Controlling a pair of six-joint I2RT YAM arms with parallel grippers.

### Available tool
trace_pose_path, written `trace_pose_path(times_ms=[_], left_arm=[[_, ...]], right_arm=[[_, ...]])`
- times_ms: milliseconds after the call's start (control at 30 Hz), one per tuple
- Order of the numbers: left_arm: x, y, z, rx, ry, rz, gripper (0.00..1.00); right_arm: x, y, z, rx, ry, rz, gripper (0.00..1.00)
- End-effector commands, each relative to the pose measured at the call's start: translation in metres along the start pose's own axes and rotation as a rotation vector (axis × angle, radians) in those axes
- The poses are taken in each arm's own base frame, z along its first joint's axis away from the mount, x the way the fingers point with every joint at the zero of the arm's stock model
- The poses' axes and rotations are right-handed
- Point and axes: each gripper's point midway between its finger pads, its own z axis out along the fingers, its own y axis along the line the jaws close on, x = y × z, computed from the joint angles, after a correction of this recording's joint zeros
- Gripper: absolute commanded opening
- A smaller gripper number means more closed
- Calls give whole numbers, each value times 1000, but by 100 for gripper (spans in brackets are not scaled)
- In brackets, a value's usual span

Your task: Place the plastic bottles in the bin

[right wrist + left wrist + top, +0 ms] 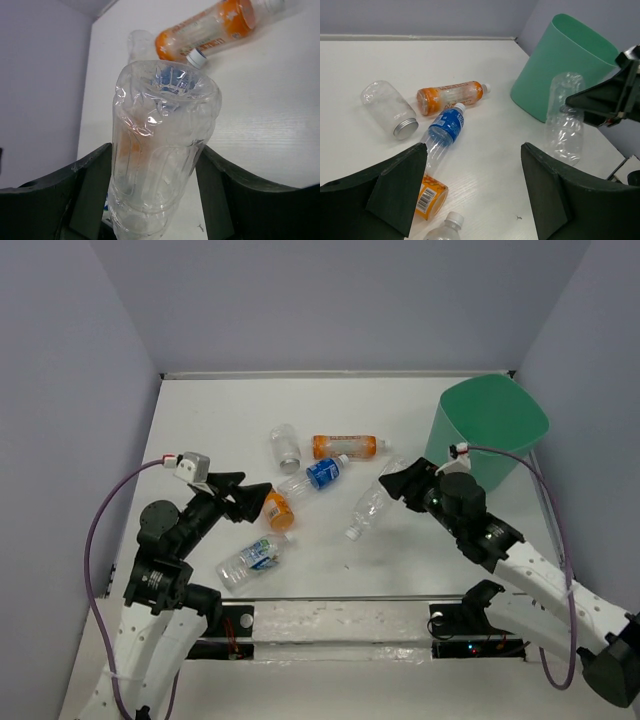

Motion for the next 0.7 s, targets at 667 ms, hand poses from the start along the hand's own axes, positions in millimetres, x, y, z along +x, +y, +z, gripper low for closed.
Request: trace_pose_path(times_ms=[667], left_arm=[[10,78,79,-382,119,-279,99]], right_arm=[[-356,85,-147,591,-830,-577,27]])
